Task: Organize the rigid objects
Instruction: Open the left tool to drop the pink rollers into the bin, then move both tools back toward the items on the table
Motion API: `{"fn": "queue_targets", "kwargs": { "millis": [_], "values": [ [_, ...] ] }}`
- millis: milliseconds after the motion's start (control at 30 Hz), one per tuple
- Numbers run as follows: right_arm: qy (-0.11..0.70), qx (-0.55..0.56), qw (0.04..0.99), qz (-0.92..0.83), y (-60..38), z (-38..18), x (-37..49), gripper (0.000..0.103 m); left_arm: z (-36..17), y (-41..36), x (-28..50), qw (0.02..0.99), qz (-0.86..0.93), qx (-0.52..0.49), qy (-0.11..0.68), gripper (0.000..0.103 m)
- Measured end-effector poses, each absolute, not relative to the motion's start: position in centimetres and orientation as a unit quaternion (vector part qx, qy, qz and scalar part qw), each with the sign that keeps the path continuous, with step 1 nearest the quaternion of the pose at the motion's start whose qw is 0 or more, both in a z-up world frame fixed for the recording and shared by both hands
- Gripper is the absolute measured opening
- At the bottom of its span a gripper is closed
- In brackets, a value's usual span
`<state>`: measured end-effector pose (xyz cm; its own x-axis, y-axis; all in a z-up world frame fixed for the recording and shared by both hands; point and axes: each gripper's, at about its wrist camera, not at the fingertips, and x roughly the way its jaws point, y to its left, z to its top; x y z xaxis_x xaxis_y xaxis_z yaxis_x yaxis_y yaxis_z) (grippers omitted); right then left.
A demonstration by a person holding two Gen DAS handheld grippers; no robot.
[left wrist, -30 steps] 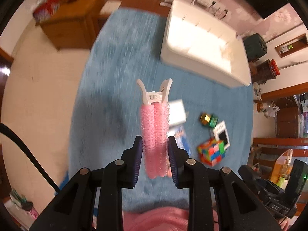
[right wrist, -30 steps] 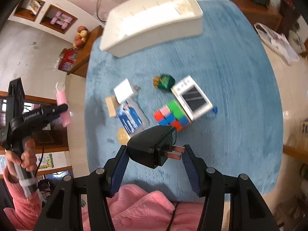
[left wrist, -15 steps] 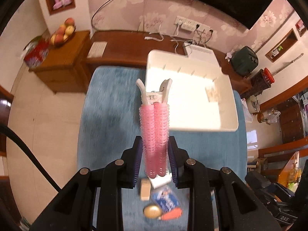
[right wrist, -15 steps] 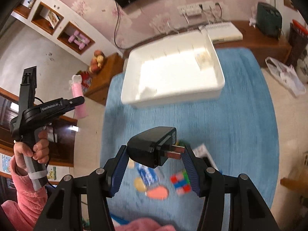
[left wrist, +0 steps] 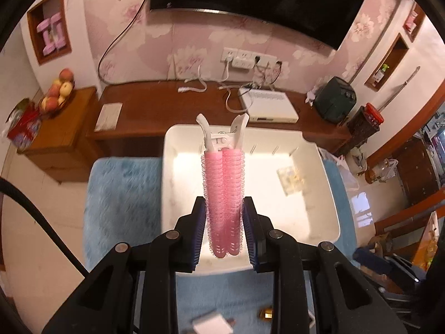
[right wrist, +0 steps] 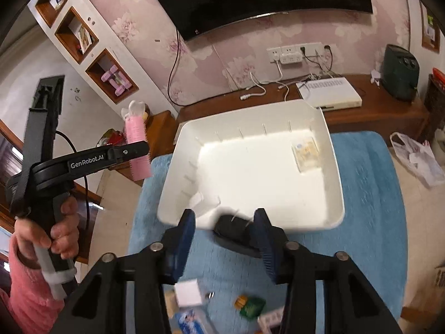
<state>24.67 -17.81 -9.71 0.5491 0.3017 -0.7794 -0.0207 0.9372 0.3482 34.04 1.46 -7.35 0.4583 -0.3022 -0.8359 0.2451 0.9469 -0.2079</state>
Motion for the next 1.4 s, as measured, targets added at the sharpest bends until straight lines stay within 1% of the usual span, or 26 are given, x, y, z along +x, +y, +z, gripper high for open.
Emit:
{"fn": "queue_targets", "kwargs": {
  "millis": [133,300,600,633,667,733,867,1000,1067,1167,1333,1400],
  "values": [
    [0.452,0.138,0.877,0.086,-17.6,-11.3,26.4,0.044,-8.1,0.2,34.3,0.865,-0.17,-0.013,0.472,0.028],
    [0.449,0.16,0.875,0.086,-18.3,-12.3,27.0,0.044,-8.9,-0.8,34.5,0.869,-0.165,0.014,0.466,0.029],
    [0.417,0.172,0.889,0.077,-20.4,-10.9,25.7,0.044,-9.0,-2.1,34.4,0.867,-0.157,0.028,0.472,0.031],
    [0.414,0.171,0.891,0.075,-20.6,-10.7,25.4,0.044,-8.9,-2.2,34.2,0.866,-0.157,0.028,0.473,0.035],
    [0.411,0.171,0.892,0.074,-20.7,-10.4,25.3,0.044,-8.7,-2.4,34.1,0.866,-0.158,0.028,0.473,0.041],
    [0.405,0.173,0.895,0.071,-20.9,-9.9,24.7,0.044,-8.1,-2.5,33.8,0.869,-0.16,0.03,0.467,0.046],
    [0.394,0.178,0.899,0.075,-21.1,-8.8,23.8,0.045,-6.7,-2.8,32.7,0.875,-0.165,0.036,0.454,0.049],
    [0.38,0.172,0.906,0.074,-21.0,-7.3,22.5,0.05,-4.8,-2.6,31.3,0.882,-0.167,0.033,0.44,0.053],
    [0.372,0.169,0.91,0.074,-20.9,-6.5,21.8,0.052,-4.0,-2.4,30.5,0.887,-0.165,0.033,0.43,0.056],
    [0.36,0.165,0.915,0.075,-20.7,-5.2,20.4,0.055,-2.7,-1.9,29.1,0.892,-0.165,0.033,0.419,0.057],
    [0.329,0.152,0.929,0.076,-20.3,-2.9,17.6,0.067,-0.2,-0.7,26.3,0.904,-0.162,0.025,0.396,0.058],
    [0.315,0.148,0.934,0.077,-20.1,-2.0,16.3,0.071,0.6,-0.2,25.2,0.908,-0.161,0.023,0.386,0.063]
  ]
}}
